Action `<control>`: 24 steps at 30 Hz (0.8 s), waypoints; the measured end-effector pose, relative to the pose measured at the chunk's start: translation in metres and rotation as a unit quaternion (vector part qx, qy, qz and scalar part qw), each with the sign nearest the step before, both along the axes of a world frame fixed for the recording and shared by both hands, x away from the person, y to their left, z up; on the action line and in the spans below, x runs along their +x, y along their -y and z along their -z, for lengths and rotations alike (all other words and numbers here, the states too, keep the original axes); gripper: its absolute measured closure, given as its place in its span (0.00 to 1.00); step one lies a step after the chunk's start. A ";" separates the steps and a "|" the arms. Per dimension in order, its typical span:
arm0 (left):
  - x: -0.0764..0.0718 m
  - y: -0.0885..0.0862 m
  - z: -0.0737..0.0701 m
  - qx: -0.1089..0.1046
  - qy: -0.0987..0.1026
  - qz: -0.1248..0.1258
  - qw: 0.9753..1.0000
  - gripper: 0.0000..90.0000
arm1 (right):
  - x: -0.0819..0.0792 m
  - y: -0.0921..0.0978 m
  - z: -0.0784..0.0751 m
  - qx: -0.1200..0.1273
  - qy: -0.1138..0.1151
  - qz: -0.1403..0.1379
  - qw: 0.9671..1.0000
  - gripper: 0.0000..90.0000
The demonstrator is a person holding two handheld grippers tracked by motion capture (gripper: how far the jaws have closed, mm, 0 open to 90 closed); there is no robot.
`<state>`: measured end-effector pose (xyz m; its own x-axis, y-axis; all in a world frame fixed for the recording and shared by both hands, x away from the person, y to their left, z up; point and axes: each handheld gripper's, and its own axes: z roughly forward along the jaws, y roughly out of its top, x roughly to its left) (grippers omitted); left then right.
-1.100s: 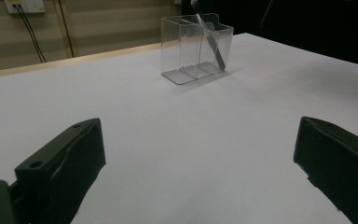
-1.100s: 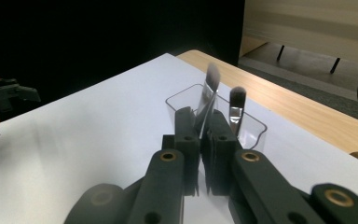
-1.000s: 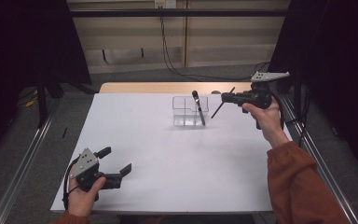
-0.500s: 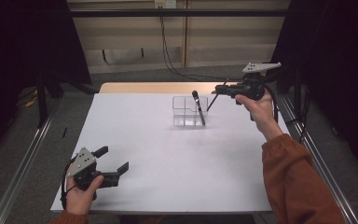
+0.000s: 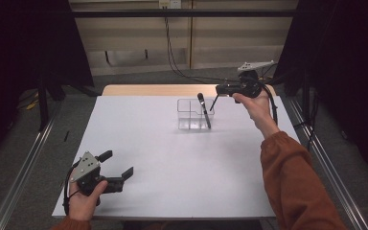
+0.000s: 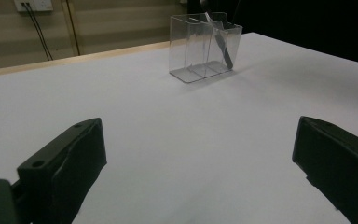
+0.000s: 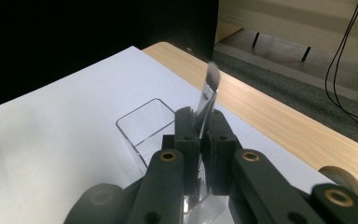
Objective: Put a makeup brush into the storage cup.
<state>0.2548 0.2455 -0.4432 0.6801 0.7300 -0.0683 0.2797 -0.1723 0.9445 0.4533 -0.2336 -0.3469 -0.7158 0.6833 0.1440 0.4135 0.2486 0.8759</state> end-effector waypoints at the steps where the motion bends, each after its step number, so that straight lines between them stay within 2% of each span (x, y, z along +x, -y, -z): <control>1: 0.000 0.000 0.000 0.001 -0.001 0.000 1.000 0.03 | 0.001 -0.001 0.001 0.001 -0.002 0.000 1.000 0.96; 13: 0.000 0.001 0.000 0.004 -0.003 0.006 1.000 0.03 | 0.005 -0.011 0.014 -0.001 -0.017 -0.008 1.000 0.96; 24: 0.000 0.001 0.000 0.007 -0.001 0.008 1.000 0.03 | 0.003 -0.017 0.027 -0.008 -0.021 -0.013 1.000 0.96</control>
<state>0.2547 0.2450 -0.4429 0.6909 0.7205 -0.0596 0.2793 -0.1900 0.9412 0.4559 -0.2166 -0.3741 -0.7265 0.6674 0.1633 0.4430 0.2733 0.8538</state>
